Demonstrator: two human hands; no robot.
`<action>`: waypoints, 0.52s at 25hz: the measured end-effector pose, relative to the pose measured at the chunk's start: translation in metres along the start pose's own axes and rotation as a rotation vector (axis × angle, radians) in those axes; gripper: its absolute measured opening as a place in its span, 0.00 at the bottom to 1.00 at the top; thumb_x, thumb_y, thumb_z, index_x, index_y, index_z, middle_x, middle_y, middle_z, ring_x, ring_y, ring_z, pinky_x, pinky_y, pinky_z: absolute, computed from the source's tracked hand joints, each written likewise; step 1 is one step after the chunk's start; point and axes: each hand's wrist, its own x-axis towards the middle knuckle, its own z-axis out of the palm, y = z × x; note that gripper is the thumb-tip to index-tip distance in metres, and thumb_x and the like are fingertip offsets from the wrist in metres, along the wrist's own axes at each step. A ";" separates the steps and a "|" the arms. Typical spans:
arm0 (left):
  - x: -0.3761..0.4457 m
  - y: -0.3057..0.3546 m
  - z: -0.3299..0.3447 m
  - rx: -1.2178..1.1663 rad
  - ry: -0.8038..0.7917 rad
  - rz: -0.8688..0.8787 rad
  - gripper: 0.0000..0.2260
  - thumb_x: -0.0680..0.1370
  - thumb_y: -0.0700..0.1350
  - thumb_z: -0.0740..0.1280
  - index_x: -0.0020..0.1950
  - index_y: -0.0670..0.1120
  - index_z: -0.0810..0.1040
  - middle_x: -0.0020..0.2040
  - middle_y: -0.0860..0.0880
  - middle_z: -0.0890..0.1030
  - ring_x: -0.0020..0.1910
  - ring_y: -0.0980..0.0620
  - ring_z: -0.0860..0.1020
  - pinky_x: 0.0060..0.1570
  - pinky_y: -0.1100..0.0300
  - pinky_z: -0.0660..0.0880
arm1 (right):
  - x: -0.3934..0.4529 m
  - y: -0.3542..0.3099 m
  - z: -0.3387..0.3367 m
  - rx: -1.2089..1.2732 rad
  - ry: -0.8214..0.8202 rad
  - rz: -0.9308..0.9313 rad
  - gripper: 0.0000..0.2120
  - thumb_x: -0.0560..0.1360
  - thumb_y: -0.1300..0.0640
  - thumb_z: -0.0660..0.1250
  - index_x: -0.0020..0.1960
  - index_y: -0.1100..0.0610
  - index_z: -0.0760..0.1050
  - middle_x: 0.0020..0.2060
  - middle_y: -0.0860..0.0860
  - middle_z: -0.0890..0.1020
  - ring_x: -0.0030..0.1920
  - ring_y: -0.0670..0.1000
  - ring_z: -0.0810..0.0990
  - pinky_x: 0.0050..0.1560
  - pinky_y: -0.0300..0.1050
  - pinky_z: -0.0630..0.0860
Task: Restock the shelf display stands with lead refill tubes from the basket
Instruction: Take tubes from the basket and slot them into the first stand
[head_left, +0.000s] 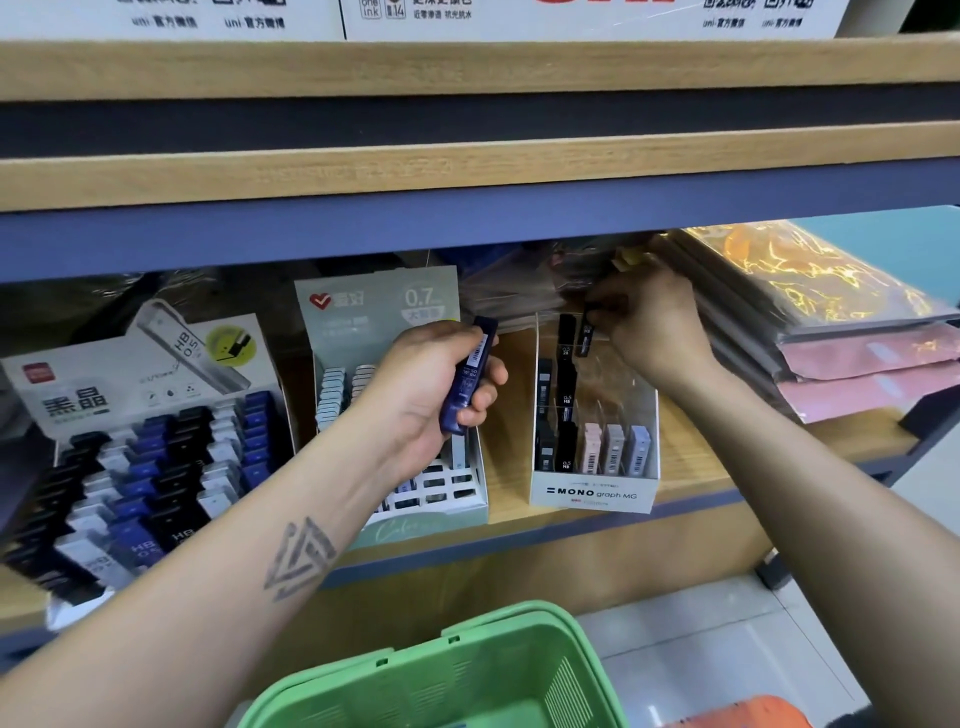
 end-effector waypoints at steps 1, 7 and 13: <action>0.000 -0.001 0.000 0.008 0.002 -0.005 0.06 0.84 0.39 0.59 0.55 0.37 0.72 0.34 0.40 0.77 0.25 0.50 0.68 0.21 0.64 0.60 | 0.000 0.002 0.004 -0.016 -0.001 0.006 0.09 0.76 0.64 0.71 0.54 0.57 0.85 0.49 0.52 0.86 0.49 0.52 0.83 0.54 0.47 0.81; -0.002 -0.001 -0.001 0.022 0.002 -0.018 0.06 0.84 0.39 0.59 0.55 0.37 0.73 0.34 0.40 0.77 0.25 0.50 0.68 0.21 0.64 0.60 | 0.002 0.005 0.004 -0.026 0.026 0.027 0.09 0.76 0.66 0.70 0.53 0.57 0.85 0.49 0.53 0.86 0.48 0.53 0.83 0.53 0.51 0.82; -0.005 -0.002 0.001 0.021 0.005 -0.029 0.06 0.84 0.38 0.59 0.56 0.36 0.73 0.34 0.40 0.77 0.25 0.50 0.68 0.22 0.64 0.60 | -0.006 0.005 0.013 -0.053 -0.029 -0.027 0.11 0.76 0.70 0.68 0.53 0.60 0.85 0.49 0.56 0.86 0.49 0.56 0.84 0.53 0.50 0.81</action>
